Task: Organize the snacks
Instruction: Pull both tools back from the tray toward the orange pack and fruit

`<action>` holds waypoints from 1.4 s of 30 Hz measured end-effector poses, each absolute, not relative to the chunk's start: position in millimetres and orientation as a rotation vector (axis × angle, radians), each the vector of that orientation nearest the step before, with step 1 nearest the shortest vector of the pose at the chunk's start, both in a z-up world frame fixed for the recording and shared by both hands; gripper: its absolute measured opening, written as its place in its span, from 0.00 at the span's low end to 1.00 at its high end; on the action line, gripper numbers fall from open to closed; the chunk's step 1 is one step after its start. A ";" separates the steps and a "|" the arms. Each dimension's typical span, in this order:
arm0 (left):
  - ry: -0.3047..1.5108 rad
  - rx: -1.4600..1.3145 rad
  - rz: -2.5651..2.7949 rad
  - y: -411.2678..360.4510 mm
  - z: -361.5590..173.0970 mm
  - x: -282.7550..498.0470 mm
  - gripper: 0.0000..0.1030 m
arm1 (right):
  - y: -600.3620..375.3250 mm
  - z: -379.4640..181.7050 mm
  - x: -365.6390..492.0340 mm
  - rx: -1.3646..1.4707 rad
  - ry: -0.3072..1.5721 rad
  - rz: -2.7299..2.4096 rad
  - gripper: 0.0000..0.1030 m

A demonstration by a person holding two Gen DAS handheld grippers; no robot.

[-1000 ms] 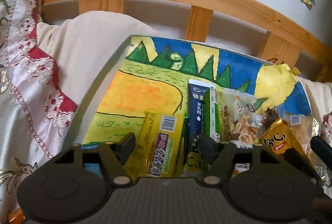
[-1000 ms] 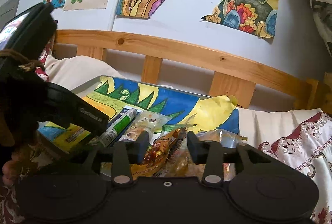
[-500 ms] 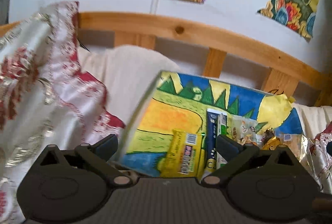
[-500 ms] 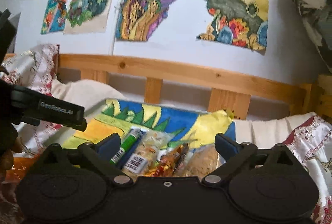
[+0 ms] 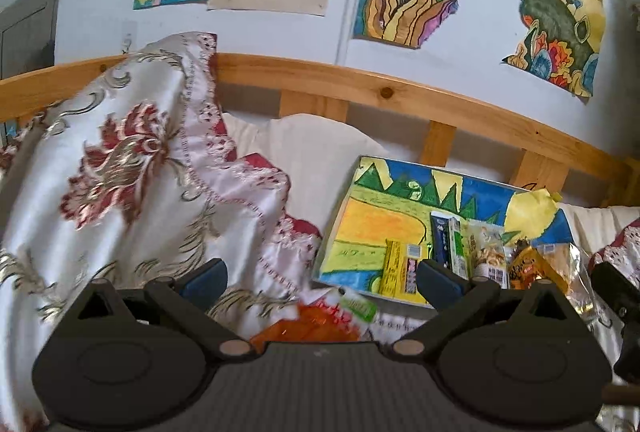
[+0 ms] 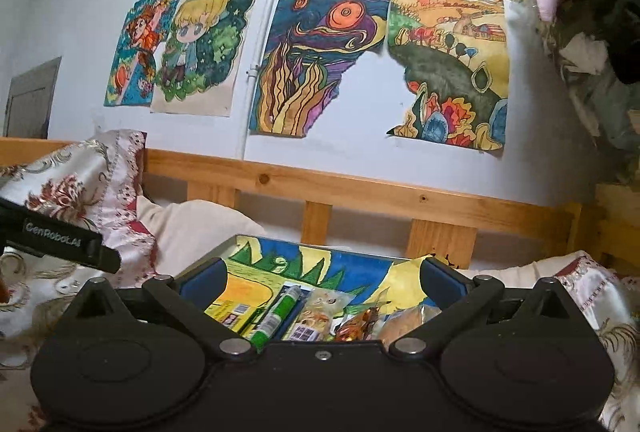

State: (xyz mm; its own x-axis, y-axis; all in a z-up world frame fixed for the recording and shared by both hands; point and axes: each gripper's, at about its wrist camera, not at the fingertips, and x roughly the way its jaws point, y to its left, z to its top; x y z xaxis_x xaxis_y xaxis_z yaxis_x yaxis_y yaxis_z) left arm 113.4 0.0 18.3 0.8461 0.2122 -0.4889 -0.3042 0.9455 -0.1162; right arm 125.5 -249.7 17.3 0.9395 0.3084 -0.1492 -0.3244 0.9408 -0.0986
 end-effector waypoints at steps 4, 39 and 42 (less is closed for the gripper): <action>0.491 -0.196 0.264 2.8 18.3 91.1 0.99 | -250.2 19.6 107.3 -0.116 0.161 0.320 0.99; 0.584 -0.240 0.128 24.5 4.1 -0.3 0.99 | -238.5 15.0 12.5 -0.017 0.490 0.259 0.99; 0.572 -0.275 0.131 31.6 4.9 -3.5 0.99 | -231.9 22.1 12.2 -0.006 0.512 0.247 0.99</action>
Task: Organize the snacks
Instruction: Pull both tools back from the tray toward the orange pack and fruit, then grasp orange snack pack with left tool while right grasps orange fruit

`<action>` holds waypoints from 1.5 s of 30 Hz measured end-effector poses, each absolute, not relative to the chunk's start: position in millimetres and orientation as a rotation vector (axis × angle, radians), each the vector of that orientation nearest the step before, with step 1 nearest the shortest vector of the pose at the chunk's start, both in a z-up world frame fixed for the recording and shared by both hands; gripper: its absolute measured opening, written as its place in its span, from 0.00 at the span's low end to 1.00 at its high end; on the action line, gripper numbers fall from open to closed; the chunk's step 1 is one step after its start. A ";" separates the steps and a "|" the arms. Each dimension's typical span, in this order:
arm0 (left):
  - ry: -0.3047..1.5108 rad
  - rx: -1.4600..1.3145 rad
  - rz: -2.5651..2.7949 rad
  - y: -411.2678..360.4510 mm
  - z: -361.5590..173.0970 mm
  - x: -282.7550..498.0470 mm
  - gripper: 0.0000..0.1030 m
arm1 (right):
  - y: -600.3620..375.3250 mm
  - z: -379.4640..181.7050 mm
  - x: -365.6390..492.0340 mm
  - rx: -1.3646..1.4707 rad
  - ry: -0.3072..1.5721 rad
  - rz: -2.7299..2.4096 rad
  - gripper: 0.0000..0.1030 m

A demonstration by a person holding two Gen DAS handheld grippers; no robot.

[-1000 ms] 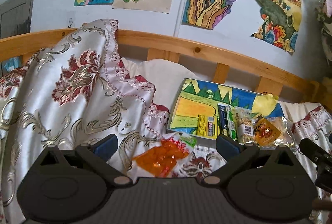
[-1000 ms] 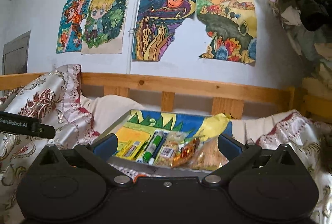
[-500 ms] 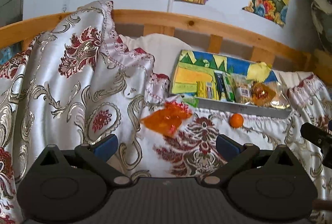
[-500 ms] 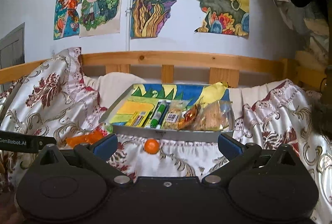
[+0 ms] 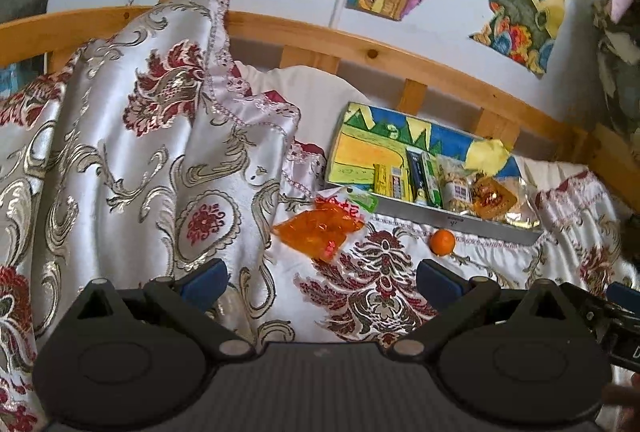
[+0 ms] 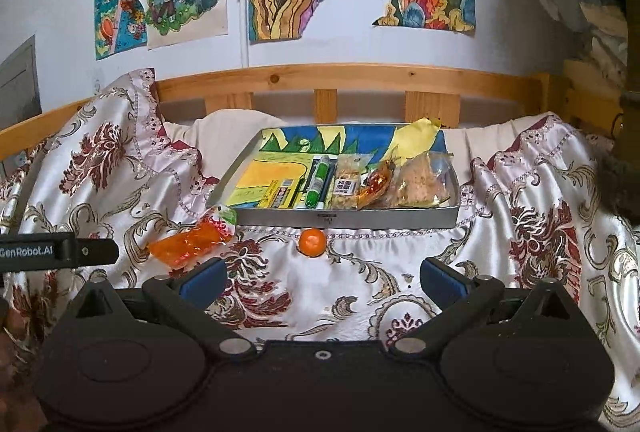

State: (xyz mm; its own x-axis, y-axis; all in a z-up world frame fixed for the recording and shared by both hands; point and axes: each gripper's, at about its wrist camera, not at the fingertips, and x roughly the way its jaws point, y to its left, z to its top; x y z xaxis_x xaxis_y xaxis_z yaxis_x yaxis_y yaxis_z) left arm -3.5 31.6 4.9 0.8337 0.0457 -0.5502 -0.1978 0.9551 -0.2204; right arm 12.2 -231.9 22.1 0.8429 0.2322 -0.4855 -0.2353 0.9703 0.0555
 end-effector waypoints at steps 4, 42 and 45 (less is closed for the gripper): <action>0.561 -0.297 0.138 36.2 5.0 -6.6 0.99 | -221.9 33.4 15.6 -0.008 0.519 0.255 0.99; 0.677 -0.186 0.308 22.1 2.2 104.3 0.99 | -218.6 15.0 129.6 -0.041 0.494 0.366 0.99; 0.698 -0.166 0.312 19.8 -0.6 114.6 0.99 | -220.9 12.2 135.6 -0.028 0.482 0.367 0.99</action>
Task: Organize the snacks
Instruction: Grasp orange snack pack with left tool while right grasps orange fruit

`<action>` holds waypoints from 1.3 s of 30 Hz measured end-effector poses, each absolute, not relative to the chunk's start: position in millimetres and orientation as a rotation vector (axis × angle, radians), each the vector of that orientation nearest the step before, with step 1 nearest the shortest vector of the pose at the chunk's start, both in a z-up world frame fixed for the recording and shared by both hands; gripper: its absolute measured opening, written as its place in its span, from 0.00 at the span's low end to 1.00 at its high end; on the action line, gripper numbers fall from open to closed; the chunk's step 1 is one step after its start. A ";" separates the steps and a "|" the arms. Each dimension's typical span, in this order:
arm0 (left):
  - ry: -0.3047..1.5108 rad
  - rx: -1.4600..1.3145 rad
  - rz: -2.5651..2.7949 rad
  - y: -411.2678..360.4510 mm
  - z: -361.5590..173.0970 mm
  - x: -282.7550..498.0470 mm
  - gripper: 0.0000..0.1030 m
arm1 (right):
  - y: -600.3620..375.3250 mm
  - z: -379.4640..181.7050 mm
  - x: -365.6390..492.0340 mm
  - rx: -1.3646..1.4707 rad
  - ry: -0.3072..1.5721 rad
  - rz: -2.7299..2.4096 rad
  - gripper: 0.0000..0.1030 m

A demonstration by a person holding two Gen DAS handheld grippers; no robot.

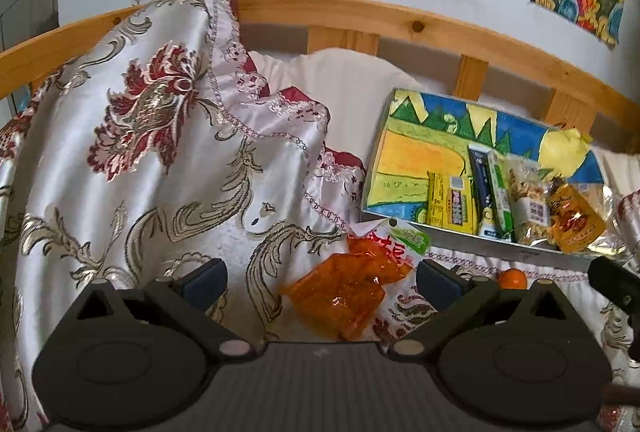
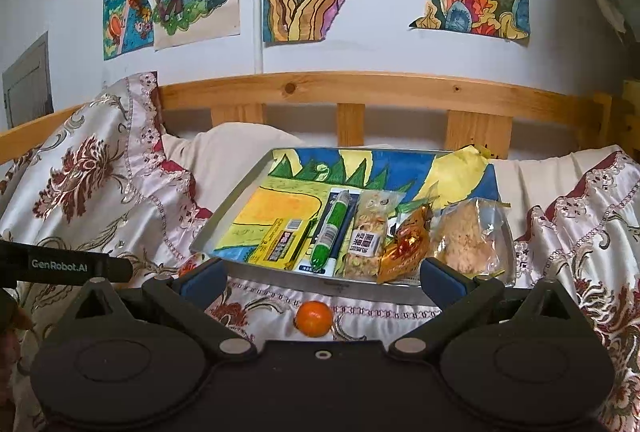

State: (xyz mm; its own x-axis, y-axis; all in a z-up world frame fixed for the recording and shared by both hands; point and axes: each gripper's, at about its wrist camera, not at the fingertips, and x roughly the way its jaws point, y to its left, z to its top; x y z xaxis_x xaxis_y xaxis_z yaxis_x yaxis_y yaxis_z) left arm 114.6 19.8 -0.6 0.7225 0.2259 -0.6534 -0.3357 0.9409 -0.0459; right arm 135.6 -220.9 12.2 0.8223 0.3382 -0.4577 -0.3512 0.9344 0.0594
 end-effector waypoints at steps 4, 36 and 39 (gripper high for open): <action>0.707 -0.137 0.310 16.2 -4.4 127.1 0.99 | -221.5 1.7 145.1 -0.016 0.483 0.365 0.99; 0.905 -0.029 0.077 17.9 -53.9 198.5 0.99 | -211.6 -67.3 220.0 -0.013 0.704 0.574 0.81; 0.939 -0.031 0.051 22.2 -60.6 196.9 0.99 | -208.9 -70.5 219.8 -0.033 0.712 0.578 0.73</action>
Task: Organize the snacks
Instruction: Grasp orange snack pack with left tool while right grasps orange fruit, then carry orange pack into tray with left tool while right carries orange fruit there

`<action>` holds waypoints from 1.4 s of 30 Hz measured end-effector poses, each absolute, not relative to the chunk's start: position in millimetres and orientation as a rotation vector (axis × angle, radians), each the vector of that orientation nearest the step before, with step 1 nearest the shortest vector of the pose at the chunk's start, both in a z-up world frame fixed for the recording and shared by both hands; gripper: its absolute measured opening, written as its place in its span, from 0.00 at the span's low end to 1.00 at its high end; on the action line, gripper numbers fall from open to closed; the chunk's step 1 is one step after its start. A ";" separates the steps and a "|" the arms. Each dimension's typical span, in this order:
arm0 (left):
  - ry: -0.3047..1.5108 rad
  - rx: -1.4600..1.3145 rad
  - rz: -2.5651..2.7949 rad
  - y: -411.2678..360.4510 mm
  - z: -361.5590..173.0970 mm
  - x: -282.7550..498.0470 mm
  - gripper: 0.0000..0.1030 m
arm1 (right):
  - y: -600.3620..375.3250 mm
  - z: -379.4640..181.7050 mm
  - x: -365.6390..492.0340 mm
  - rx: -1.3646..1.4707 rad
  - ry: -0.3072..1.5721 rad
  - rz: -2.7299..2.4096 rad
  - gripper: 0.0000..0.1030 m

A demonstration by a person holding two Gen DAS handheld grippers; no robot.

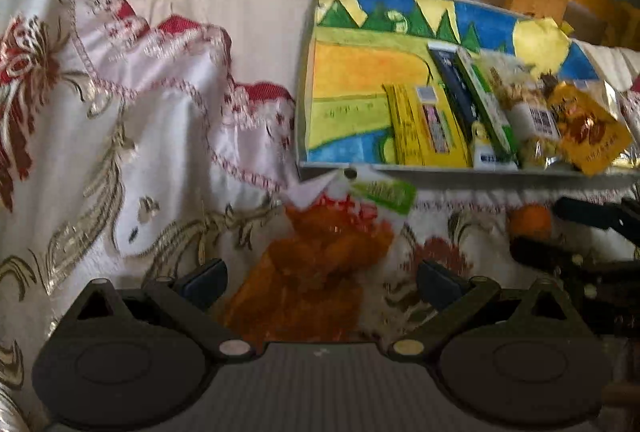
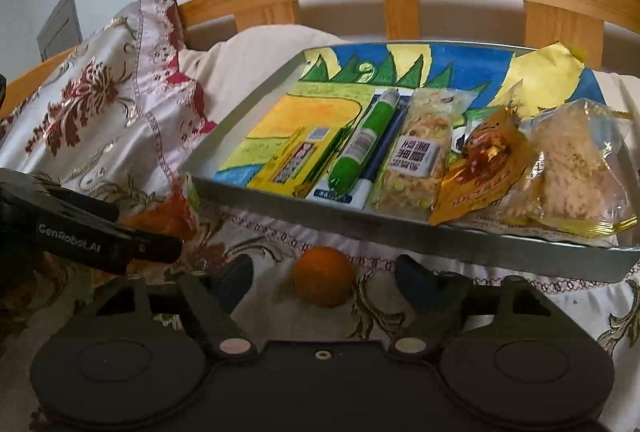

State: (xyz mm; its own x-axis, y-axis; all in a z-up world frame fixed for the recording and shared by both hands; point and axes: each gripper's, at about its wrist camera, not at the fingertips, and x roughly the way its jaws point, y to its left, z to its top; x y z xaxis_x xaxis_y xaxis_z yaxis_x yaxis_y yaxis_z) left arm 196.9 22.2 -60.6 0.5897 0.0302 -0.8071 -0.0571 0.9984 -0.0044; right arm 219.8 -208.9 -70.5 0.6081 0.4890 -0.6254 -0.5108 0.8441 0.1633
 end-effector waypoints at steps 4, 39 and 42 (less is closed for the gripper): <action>0.987 0.023 0.022 22.4 -68.4 202.3 0.99 | -208.7 -74.3 222.0 -0.038 0.726 0.566 0.67; 0.896 -0.166 0.058 18.7 -57.1 162.4 0.55 | -203.9 -64.6 195.1 -0.117 0.619 0.622 0.34; 0.860 -0.199 0.053 14.8 -51.0 156.4 0.55 | -205.0 -57.9 190.9 -0.121 0.576 0.631 0.34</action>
State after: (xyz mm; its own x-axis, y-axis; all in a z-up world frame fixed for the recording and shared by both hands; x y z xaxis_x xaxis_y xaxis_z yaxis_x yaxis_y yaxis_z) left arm 156.4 14.8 -51.0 0.6521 -0.0337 -0.7574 -0.1264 0.9802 -0.1524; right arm 190.9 -205.0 -57.9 0.6570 0.5228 -0.5431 -0.5884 0.8060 0.0640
